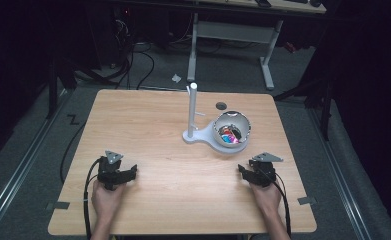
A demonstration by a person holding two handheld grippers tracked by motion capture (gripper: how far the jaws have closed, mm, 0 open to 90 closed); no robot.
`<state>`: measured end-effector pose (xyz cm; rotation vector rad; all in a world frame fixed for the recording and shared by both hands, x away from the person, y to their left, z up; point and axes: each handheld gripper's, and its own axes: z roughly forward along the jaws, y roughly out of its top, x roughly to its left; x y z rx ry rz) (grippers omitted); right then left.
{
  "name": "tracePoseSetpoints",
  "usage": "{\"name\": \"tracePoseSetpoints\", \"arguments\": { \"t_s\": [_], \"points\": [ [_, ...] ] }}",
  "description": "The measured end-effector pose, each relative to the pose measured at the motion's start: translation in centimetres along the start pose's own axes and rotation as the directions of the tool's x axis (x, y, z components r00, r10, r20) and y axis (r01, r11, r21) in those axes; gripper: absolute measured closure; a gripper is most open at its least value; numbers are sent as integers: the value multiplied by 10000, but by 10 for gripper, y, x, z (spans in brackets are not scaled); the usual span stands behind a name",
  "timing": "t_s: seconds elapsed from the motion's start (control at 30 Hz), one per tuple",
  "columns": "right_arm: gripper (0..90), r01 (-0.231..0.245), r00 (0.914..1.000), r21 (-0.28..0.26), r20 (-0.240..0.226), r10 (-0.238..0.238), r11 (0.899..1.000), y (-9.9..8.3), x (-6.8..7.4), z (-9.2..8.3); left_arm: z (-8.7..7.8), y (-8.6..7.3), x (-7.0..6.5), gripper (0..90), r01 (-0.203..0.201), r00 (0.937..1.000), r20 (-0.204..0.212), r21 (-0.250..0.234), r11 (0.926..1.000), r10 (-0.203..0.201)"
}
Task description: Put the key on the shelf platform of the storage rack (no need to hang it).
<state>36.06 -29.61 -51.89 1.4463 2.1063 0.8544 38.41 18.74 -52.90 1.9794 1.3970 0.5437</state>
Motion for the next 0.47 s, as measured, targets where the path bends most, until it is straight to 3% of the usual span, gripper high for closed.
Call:
{"name": "tracePoseSetpoints", "arguments": {
  "t_s": [0.47],
  "points": [
    [435, -149, 9999, 46, 82, 149, 9999, 0, 0, 0, 0, 0, 0, 223, 19, 10000, -17, -5, 10000, -19]
  ]
}}
